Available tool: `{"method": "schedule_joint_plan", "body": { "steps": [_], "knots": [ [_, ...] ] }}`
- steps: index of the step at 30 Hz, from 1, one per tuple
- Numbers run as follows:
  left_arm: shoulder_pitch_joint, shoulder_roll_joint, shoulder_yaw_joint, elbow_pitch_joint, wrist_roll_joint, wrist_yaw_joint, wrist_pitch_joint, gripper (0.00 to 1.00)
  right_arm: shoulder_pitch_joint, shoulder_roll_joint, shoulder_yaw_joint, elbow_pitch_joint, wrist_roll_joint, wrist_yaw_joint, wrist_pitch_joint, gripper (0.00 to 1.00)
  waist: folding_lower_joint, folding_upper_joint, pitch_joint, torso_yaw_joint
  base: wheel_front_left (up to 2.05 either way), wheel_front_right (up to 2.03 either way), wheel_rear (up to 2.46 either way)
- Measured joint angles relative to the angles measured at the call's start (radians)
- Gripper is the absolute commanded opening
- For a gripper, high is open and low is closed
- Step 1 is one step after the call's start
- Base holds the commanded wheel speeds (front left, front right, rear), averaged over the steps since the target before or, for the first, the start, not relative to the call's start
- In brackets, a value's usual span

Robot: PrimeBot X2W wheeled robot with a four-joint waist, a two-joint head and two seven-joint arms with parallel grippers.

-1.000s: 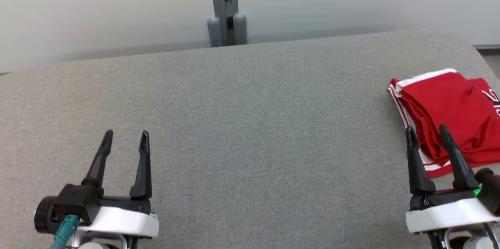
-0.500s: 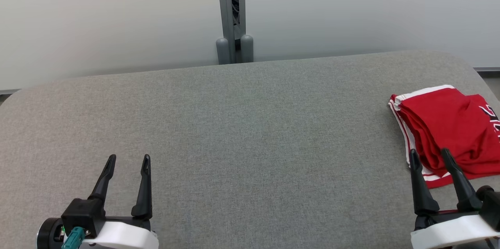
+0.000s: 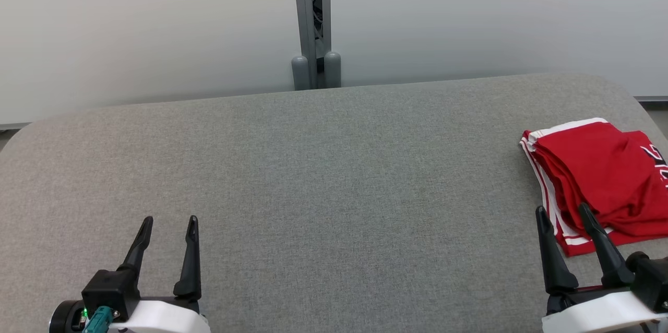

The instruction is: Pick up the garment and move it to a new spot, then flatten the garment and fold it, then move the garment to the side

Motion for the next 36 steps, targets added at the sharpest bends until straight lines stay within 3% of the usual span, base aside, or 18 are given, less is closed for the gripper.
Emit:
{"method": "schedule_joint_plan", "body": {
  "steps": [24, 25, 29, 36],
  "knots": [
    [-0.004, 0.0, -0.011, 0.021, -0.011, 0.004, -0.006, 1.0, 0.001, 0.0, 0.004, 0.002, -0.002, 0.0, 0.016, 1.0, 0.0, 0.0, 0.0, 0.001, 0.0, 0.0, 0.0],
    [-0.006, 0.0, -0.011, 0.024, -0.011, 0.003, -0.007, 0.0, 0.001, 0.0, 0.004, 0.001, -0.003, 0.0, 0.017, 0.0, 0.0, 0.0, 0.0, 0.002, 0.0, 0.0, 0.0],
    [0.019, -0.017, -0.021, 0.048, -0.02, 0.001, -0.005, 0.0, 0.011, 0.012, 0.002, 0.035, 0.009, 0.0, 0.024, 0.0, 0.0, 0.0, 0.001, 0.002, 0.0, 0.0, 0.0],
    [0.016, -0.035, -0.016, 0.074, -0.137, -0.034, -0.007, 0.0, -0.01, 0.001, -0.039, 0.085, 0.141, 0.0, 0.083, 0.0, 0.0, 0.0, 0.003, 0.002, 0.0, 0.0, 0.0]
  ]
}}
